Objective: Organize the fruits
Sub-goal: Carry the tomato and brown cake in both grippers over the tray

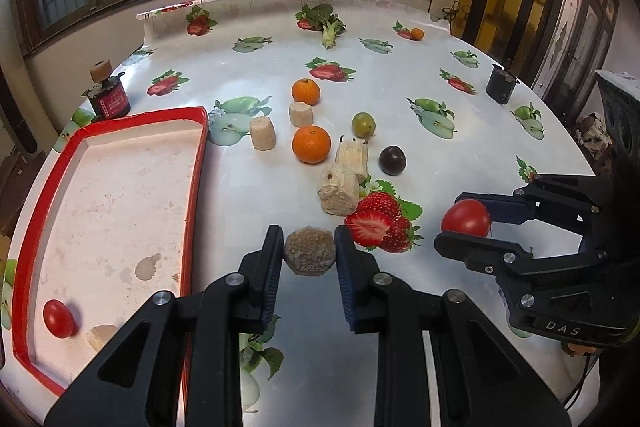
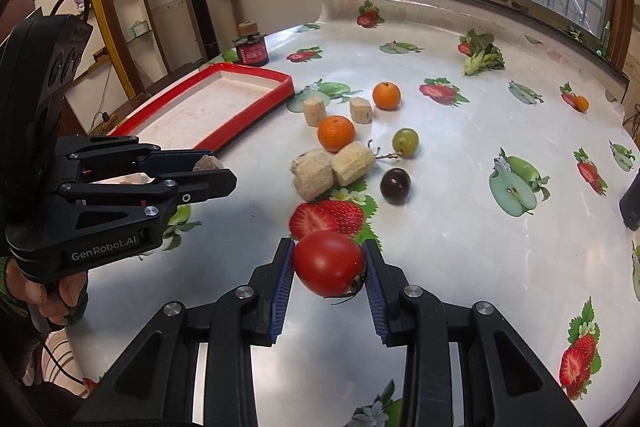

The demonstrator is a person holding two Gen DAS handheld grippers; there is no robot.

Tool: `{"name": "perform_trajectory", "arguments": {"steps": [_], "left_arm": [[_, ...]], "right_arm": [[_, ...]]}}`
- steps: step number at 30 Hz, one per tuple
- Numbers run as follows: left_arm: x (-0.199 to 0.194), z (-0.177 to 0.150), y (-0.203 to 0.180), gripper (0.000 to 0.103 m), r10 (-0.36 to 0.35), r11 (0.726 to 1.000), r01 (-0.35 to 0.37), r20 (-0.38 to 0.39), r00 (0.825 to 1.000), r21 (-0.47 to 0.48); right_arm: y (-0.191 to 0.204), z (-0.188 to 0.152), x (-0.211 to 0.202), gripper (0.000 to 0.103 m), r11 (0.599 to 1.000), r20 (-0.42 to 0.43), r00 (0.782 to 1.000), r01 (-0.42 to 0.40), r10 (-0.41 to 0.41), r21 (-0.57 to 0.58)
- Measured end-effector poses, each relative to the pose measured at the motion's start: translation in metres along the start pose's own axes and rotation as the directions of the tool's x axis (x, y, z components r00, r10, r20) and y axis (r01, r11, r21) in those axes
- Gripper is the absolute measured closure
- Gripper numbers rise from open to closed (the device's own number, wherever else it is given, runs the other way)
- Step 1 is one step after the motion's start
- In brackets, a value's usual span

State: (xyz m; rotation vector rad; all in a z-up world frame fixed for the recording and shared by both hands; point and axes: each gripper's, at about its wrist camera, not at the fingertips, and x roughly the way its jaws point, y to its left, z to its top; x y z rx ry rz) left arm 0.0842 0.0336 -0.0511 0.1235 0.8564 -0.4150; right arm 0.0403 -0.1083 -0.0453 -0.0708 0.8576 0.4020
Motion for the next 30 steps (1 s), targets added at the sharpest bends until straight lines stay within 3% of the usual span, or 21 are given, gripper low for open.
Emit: {"name": "perform_trajectory", "arguments": {"steps": [30], "left_arm": [[-0.029, -0.006, 0.066, 0.079, 0.073, 0.994, -0.069, 0.036, 0.997, -0.090]], "right_arm": [[0.058, 0.034, 0.002, 0.068, 0.994, 0.025, 0.997, -0.069, 0.071, -0.085]]}}
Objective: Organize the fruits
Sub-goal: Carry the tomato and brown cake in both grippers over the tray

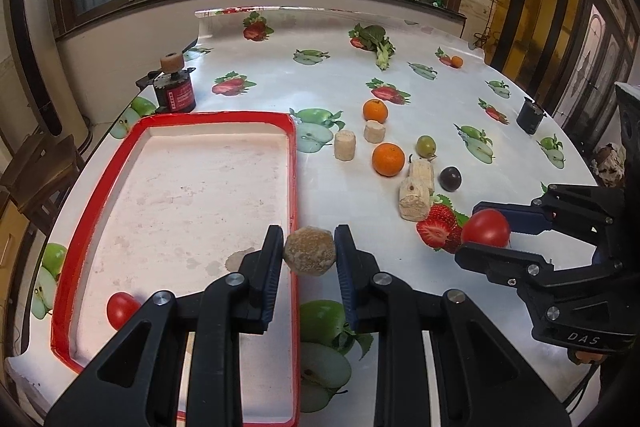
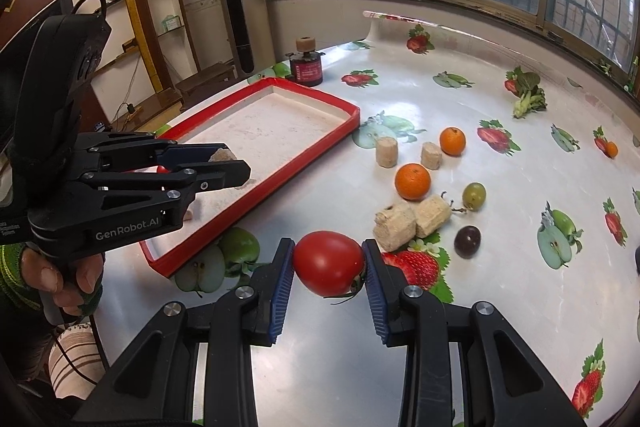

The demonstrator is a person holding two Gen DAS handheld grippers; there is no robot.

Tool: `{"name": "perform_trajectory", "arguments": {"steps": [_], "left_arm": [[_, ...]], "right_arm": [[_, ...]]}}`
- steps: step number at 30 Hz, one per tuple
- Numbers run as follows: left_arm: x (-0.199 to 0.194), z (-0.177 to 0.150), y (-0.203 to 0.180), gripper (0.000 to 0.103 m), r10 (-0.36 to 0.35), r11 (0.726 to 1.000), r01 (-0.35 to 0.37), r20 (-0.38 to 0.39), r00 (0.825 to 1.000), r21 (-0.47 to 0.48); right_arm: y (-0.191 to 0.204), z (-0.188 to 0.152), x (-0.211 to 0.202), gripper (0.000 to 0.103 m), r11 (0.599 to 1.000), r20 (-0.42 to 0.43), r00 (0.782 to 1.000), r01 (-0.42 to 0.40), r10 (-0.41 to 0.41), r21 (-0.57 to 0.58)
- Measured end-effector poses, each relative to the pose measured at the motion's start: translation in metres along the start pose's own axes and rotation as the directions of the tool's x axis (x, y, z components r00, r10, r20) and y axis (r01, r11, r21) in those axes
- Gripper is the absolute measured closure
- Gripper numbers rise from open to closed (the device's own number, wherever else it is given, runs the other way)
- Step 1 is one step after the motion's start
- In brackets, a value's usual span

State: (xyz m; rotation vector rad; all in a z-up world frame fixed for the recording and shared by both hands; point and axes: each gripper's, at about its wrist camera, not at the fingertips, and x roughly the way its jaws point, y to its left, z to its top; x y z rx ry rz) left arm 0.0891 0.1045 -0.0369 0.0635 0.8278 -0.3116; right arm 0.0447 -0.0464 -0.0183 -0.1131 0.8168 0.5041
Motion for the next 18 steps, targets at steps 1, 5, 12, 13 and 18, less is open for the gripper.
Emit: {"name": "perform_trajectory", "arguments": {"steps": [1, 5, 12, 13, 18], "left_arm": [[0.000, 0.000, 0.002, 0.079, 0.005, 1.000, -0.005, -0.002, 1.000, -0.001], [0.001, 0.000, 0.011, 0.079, 0.016, 1.000, -0.016, -0.004, 1.000, -0.010], [0.000, 0.002, 0.029, 0.079, 0.043, 0.998, -0.043, -0.002, 0.999, -0.035], [-0.001, 0.002, 0.031, 0.079, 0.047, 0.998, -0.047, -0.002, 0.999, -0.038], [-0.001, 0.002, 0.041, 0.079, 0.061, 0.997, -0.061, -0.001, 0.998, -0.052]], "right_arm": [[0.001, 0.002, 0.001, 0.068, 1.000, 0.002, 1.000, -0.004, 0.004, -0.001], [0.008, 0.009, 0.005, 0.068, 1.000, 0.005, 1.000, -0.020, 0.020, -0.012], [0.021, 0.022, 0.014, 0.068, 0.998, 0.007, 0.999, -0.053, 0.054, -0.036], [0.023, 0.023, 0.015, 0.068, 0.998, 0.008, 0.998, -0.056, 0.057, -0.039], [0.029, 0.032, 0.020, 0.068, 0.996, 0.013, 0.997, -0.071, 0.072, -0.056]]}}
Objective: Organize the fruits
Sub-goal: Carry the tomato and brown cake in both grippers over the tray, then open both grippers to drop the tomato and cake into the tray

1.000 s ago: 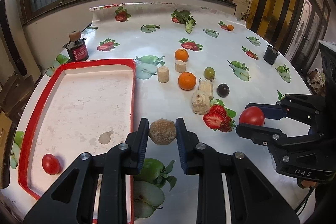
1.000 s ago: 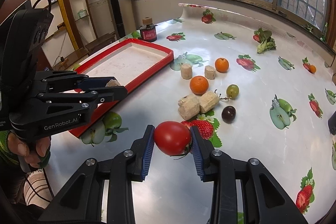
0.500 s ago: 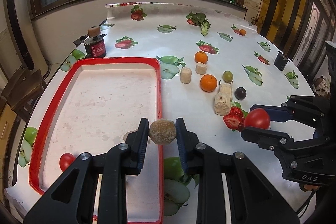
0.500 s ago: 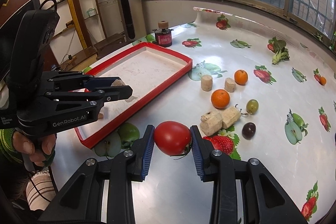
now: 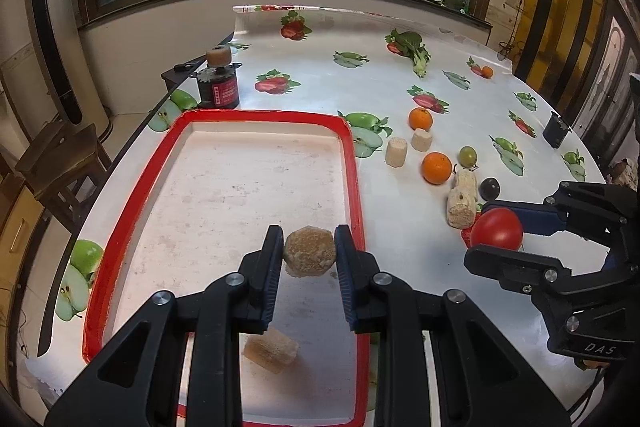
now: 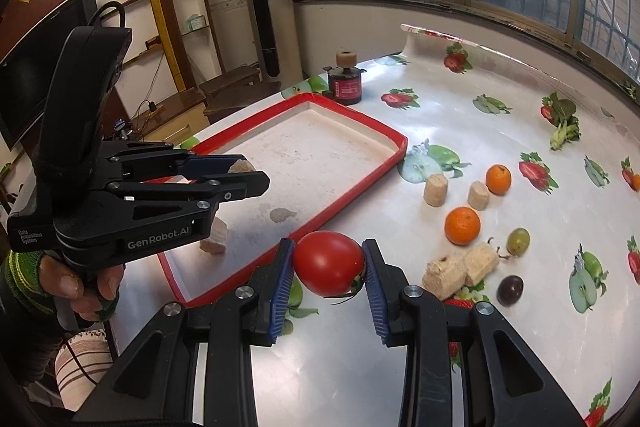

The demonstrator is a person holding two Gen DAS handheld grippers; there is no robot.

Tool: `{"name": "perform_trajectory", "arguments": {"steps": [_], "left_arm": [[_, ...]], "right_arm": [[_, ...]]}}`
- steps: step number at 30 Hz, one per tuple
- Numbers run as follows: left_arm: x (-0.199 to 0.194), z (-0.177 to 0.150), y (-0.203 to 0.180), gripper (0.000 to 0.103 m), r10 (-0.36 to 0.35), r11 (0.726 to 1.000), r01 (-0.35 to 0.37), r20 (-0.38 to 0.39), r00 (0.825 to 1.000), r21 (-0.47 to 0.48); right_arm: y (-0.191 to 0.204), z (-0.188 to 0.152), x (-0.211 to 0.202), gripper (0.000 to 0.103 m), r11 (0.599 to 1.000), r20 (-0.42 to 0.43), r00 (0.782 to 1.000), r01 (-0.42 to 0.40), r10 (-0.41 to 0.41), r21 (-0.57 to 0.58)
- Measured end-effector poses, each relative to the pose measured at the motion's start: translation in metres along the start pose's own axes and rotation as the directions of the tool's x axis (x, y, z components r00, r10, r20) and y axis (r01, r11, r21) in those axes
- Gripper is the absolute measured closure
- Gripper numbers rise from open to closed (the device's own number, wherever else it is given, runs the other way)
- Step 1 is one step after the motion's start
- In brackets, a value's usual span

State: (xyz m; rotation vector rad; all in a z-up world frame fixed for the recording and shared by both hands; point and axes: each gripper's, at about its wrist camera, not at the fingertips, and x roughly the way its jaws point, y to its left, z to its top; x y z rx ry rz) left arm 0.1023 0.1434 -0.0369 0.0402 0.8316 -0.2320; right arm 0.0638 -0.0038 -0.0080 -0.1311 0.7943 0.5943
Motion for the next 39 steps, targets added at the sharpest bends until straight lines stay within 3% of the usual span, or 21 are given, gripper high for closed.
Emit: {"name": "perform_trajectory", "arguments": {"steps": [17, 28, 39], "left_arm": [[0.003, 0.007, 0.053, 0.079, 0.069, 0.995, -0.069, -0.002, 0.998, -0.066], [0.017, 0.013, 0.077, 0.079, 0.066, 0.991, -0.067, -0.017, 0.998, -0.118], [0.054, 0.002, 0.088, 0.079, 0.045, 0.987, -0.065, -0.134, 0.990, -0.148]], "right_arm": [[0.020, 0.035, 0.025, 0.069, 0.997, 0.007, 0.998, -0.068, 0.068, -0.031], [0.038, 0.054, 0.068, 0.068, 0.995, -0.028, 0.995, -0.098, 0.097, -0.031], [0.058, 0.042, 0.123, 0.068, 0.991, -0.147, 0.982, -0.126, 0.117, -0.054]]}}
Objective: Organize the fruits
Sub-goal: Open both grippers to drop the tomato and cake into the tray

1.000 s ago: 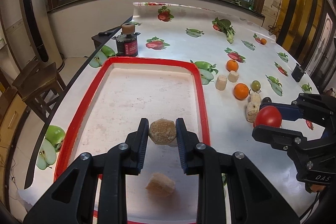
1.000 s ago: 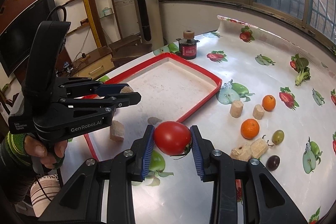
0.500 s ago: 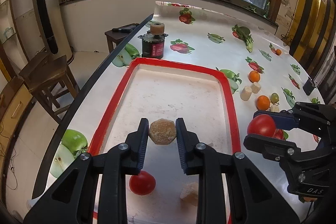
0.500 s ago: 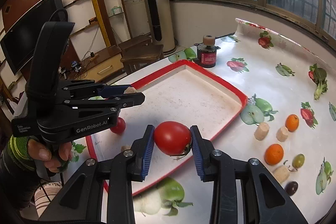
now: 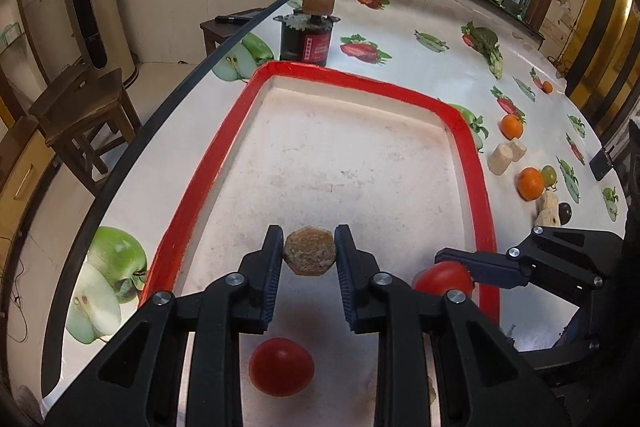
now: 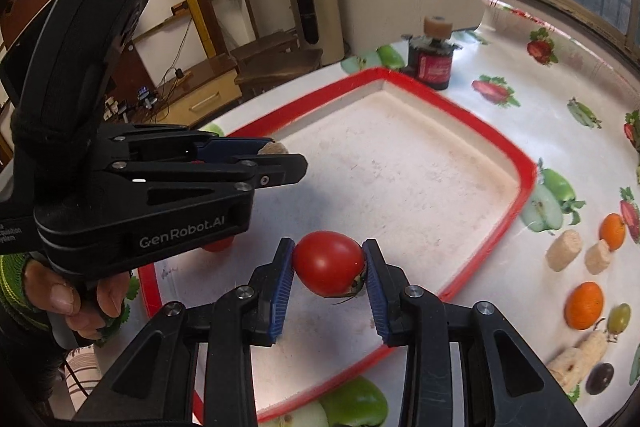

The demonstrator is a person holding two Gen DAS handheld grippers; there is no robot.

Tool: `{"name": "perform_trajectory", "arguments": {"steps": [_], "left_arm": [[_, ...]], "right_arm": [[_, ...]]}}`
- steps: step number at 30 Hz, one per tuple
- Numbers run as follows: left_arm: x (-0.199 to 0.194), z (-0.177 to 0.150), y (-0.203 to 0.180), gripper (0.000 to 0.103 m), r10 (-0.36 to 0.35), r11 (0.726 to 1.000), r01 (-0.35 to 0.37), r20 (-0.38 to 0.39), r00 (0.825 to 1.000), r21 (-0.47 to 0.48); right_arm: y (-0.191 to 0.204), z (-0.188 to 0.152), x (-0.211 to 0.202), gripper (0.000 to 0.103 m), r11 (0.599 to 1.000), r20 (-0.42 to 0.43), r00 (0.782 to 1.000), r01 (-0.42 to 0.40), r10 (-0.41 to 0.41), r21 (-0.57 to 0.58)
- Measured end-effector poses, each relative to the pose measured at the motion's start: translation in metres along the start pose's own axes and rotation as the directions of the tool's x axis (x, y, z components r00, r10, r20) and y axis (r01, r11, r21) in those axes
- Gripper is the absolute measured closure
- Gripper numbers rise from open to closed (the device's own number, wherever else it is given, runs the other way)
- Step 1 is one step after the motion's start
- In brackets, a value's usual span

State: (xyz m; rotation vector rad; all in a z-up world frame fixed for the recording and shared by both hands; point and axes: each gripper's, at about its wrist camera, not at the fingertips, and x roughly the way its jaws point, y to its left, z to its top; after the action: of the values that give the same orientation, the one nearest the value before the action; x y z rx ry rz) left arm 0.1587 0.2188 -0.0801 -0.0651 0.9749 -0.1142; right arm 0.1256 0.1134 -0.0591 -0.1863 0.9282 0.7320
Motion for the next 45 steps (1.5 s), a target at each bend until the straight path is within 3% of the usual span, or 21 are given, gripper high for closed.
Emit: {"name": "perform_trajectory", "arguments": {"steps": [4, 11, 14, 18, 28, 45], "left_arm": [[0.016, -0.008, 0.001, 0.079, 0.006, 1.000, -0.006, -0.056, 0.998, -0.004], [0.008, -0.010, 0.002, 0.079, 0.028, 0.999, -0.029, -0.031, 0.999, -0.015], [-0.001, -0.009, 0.001, 0.079, 0.036, 0.999, -0.036, -0.012, 0.999, -0.017], [-0.013, -0.008, -0.003, 0.061, 0.038, 0.999, -0.038, 0.017, 0.999, -0.021], [-0.039, -0.009, -0.027, 0.061, 0.029, 1.000, -0.029, 0.065, 0.997, 0.005], [-0.059, -0.014, -0.095, 0.061, -0.045, 0.993, 0.035, 0.086, 0.995, 0.109]], "right_arm": [[0.001, -0.003, 0.012, 0.067, 1.000, -0.024, 1.000, -0.005, 0.005, -0.006], [0.000, -0.007, 0.016, 0.060, 1.000, -0.042, 0.999, -0.009, 0.009, -0.011], [0.000, -0.009, 0.004, 0.053, 1.000, -0.016, 1.000, -0.006, 0.005, -0.008], [-0.001, -0.012, -0.015, 0.051, 1.000, 0.016, 1.000, -0.007, 0.007, 0.003], [-0.012, -0.032, -0.068, 0.050, 0.999, 0.088, 0.996, 0.021, -0.024, 0.037], [-0.071, -0.083, -0.145, 0.050, 0.975, 0.135, 0.978, 0.137, -0.162, 0.175]]}}
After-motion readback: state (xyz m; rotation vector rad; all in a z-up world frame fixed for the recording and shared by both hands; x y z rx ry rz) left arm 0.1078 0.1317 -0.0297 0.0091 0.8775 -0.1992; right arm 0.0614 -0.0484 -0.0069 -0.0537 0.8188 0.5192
